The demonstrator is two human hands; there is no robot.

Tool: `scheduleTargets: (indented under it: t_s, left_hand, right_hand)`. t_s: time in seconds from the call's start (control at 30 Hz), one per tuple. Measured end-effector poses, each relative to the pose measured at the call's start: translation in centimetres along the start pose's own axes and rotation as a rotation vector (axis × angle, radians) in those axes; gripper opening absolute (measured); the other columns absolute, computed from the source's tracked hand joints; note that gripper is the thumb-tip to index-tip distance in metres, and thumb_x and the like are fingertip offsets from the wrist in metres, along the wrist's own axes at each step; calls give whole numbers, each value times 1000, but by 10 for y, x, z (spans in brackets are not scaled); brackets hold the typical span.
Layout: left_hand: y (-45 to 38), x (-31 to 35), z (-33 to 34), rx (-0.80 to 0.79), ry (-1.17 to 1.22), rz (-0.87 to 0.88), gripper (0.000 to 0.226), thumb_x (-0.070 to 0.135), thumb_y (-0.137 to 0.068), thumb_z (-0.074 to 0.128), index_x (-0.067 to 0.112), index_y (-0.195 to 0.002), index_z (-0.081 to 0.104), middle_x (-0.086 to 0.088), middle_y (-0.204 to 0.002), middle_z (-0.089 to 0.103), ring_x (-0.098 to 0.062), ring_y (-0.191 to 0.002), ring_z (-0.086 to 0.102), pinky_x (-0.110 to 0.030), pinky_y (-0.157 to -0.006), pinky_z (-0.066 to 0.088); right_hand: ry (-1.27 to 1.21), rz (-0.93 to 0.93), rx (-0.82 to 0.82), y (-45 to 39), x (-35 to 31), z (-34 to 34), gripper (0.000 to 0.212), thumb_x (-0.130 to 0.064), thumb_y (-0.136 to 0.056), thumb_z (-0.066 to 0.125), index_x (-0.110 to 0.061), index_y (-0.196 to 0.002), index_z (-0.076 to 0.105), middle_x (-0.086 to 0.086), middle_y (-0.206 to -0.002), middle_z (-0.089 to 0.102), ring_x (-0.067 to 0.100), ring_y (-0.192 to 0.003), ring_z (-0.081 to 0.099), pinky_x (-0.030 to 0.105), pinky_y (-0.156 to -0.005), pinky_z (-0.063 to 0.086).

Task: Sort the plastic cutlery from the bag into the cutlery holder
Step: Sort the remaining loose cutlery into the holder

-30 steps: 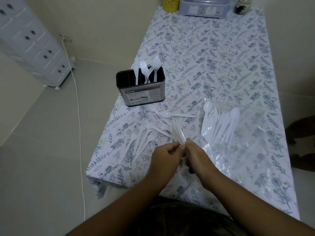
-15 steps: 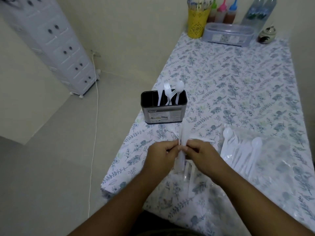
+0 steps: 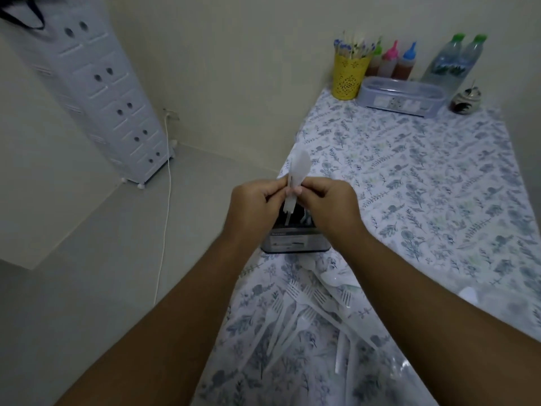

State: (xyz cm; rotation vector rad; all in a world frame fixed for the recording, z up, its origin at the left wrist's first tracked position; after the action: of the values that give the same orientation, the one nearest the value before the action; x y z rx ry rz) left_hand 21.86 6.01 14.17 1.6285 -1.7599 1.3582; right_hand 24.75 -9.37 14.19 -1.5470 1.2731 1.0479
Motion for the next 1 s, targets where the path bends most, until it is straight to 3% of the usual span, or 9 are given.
scheduleTargets:
  t_s: [0.1, 0.2, 0.33, 0.43, 0.5, 0.73, 0.87, 0.93, 1.0]
  left_hand:
    - [11, -22, 12, -40, 8, -49, 23, 17, -92, 71, 16, -115, 75, 3, -95, 78, -13, -83, 73, -23, -75, 57]
    - [23, -40, 24, -137, -143, -119, 22, 20, -96, 64, 15, -114, 76, 0, -102, 77, -6, -88, 68, -7, -76, 44]
    - [24, -46, 23, -217, -440, -67, 22, 20, -96, 58, 6, -88, 73, -10, -83, 72, -28, -77, 65, -27, -64, 40]
    - [36, -37, 10, -139, -500, 21, 21, 13, -94, 60, -1, -91, 74, -16, -81, 71, -31, -71, 64, -37, -64, 51]
    - [60, -32, 1, -69, -431, 1, 17, 9, -93, 61, -1, -94, 75, -14, -81, 70, -25, -72, 62, -33, -66, 50]
    - [196, -70, 16, -505, -492, -673, 25, 33, -95, 61, 9, -102, 60, -8, -103, 61, -23, -97, 60, -25, -76, 44]
    - [224, -67, 19, -482, -512, -756, 23, 26, -97, 58, 4, -103, 62, -10, -103, 63, -25, -99, 61, -27, -81, 46]
    - [220, -54, 17, -410, -431, -745, 12, 23, -95, 63, 11, -91, 61, -3, -90, 63, -21, -87, 61, -24, -71, 48]
    - [214, -31, 20, -377, -308, -702, 13, 27, -92, 69, 18, -87, 60, 4, -84, 61, -14, -79, 60, -21, -66, 46]
  right_hand:
    - [138, 15, -38, 2, 24, 10, 13, -15, -95, 68, -17, -94, 81, -13, -76, 72, -3, -73, 66, 15, -71, 51]
    - [370, -1, -116, 11, 40, 18, 27, -13, -99, 61, -18, -73, 66, -13, -63, 57, -2, -60, 52, 11, -58, 33]
    - [503, -7, -90, 20, 42, 14, 22, -15, -100, 60, -2, -107, 77, 12, -96, 76, 14, -84, 62, 13, -69, 32]
    - [500, 4, -54, 37, 40, 3, 30, -20, -101, 62, -6, -124, 72, 12, -113, 75, 23, -104, 67, 9, -78, 33]
    - [496, -11, -33, 57, 41, -5, 28, -18, -99, 64, -7, -123, 72, 12, -109, 75, 23, -99, 67, 12, -79, 35]
    - [456, 251, -176, 146, 80, -21, 25, -24, -98, 66, -15, -118, 76, 3, -111, 75, 12, -100, 64, 14, -88, 40]
    - [426, 382, -278, 179, 95, -20, 22, -26, -100, 63, -16, -111, 79, -5, -99, 75, 3, -81, 60, -3, -72, 37]
    - [386, 453, -315, 188, 99, -19, 24, -30, -100, 61, -19, -113, 78, -8, -99, 74, 3, -81, 63, 4, -80, 45]
    - [270, 548, -348, 192, 100, -18, 25, -37, -99, 61, -23, -116, 75, -7, -102, 75, 10, -91, 69, 31, -93, 56]
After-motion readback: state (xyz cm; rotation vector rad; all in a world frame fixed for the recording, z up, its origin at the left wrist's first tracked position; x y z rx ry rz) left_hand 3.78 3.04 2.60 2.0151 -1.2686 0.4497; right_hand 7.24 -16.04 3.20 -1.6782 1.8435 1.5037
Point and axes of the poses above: each hand's wrist, its own y-axis away from the middle knuckle, its own z-axis out of the palm, x = y × z, the point moved 1 cm from there along -y, towards the middle knuckle
